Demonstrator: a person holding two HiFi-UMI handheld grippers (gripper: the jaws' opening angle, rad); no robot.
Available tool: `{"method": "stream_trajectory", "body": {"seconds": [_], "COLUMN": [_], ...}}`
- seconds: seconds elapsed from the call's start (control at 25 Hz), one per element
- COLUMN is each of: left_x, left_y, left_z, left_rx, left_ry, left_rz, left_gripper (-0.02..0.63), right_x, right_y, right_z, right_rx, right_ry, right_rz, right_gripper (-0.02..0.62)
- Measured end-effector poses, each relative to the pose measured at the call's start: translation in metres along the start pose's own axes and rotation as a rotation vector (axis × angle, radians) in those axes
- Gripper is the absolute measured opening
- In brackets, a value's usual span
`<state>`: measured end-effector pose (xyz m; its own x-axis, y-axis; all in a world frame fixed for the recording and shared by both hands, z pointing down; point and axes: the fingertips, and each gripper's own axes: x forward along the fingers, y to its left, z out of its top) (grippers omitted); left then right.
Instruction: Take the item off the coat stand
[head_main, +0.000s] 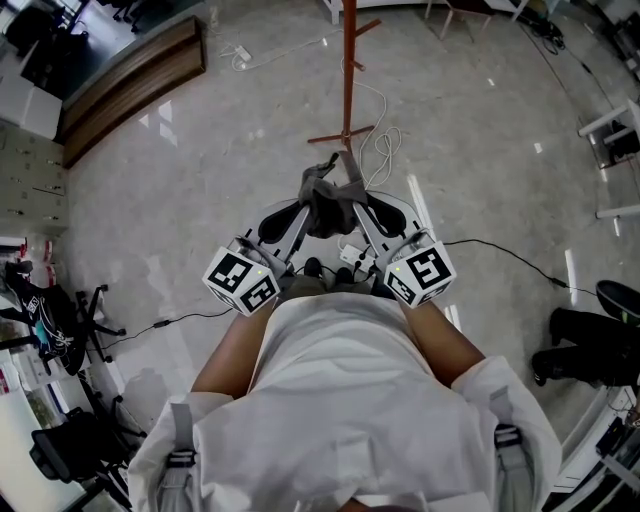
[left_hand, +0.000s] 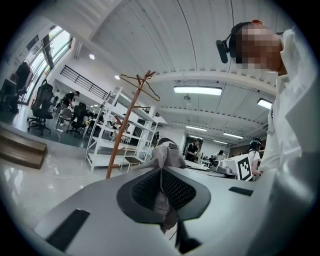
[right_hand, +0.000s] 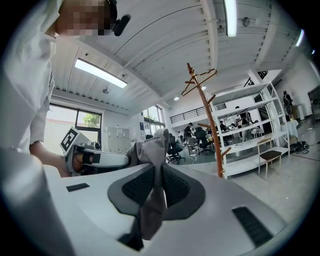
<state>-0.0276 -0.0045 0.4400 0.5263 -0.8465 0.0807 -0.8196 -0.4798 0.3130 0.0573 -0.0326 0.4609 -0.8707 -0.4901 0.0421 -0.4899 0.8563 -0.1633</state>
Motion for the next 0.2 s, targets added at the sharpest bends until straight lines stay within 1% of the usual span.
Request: {"method": "stream_trajectory", "body": {"seconds": [0.04,0.2], "left_x": [0.002,0.014], "left_y": [-0.002,-0.013], "left_z": [-0.008,-0.069], "left_rx": [0.002,0.022], "left_ry": [0.003,0.016], "left_rz": [-0.001,-0.011], "left_gripper": [0.025,0.025], "right_x": [-0.004,-0.031], "right_y": [-0.003,-0.02], "right_z": [-0.007,-0.063], "right_rx": [0.005,0.022], "right_ry": [-0.001,-0.016], "right_rz": [-0.002,-0.008], "right_gripper": [0.052,0.052]}}
